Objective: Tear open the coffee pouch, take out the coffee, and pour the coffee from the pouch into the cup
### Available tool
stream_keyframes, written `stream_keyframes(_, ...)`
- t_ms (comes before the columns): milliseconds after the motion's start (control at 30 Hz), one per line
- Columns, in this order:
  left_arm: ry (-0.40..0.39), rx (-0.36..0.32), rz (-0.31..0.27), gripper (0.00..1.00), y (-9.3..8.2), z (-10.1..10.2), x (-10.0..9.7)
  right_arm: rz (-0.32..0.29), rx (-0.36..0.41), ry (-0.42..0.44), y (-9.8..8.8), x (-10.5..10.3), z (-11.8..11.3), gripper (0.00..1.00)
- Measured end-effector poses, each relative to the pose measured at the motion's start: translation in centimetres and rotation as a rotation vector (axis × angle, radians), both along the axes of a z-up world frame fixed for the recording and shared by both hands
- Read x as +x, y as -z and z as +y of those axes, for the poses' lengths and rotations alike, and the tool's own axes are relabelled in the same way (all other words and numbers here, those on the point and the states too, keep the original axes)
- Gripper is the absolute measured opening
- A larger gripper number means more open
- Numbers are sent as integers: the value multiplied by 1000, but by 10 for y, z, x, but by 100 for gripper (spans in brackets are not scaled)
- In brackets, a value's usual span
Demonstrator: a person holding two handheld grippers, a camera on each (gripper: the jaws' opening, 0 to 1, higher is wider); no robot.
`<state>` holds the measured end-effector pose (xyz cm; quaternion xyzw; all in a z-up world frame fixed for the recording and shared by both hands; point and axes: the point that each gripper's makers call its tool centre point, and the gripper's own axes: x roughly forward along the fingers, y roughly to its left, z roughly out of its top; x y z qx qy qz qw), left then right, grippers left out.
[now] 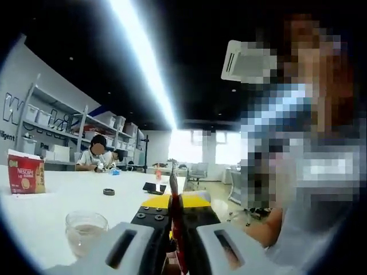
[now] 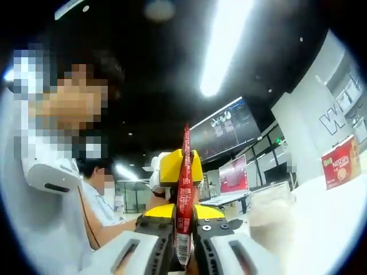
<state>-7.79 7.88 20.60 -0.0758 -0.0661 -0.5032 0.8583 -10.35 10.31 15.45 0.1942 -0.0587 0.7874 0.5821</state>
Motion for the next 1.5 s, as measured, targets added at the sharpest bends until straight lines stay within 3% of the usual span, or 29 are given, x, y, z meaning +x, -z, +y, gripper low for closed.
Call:
stream_keyframes(333,-10,-11,3,7,-3,0,7,-25,-71,11,-1,9,-1,11)
stream_keyframes(500,-51,-6,38,13,-1,7,18,-30,-119,39,-1,20,1,11)
stream_keyframes(600,-102,38,81,18,8,15,24,-27,-127,46,-6,28,-3,11)
stream_keyframes(733,-148,52,76,18,9,25,20,-50,-174,78,-11,42,-10,10)
stream_keyframes(867,-207,39,67,17,11,44,11,-90,-312,103,-12,61,-19,10)
stream_keyframes(1033,-259,-20,87,17,22,68,6,-202,-529,95,-10,79,-29,10)
stream_keyframes(1267,-290,-43,126,16,39,82,-1,-288,-837,47,4,102,-30,10)
stream_keyframes(1500,-309,-30,131,15,42,90,-9,-409,-1102,-31,21,110,-27,10)
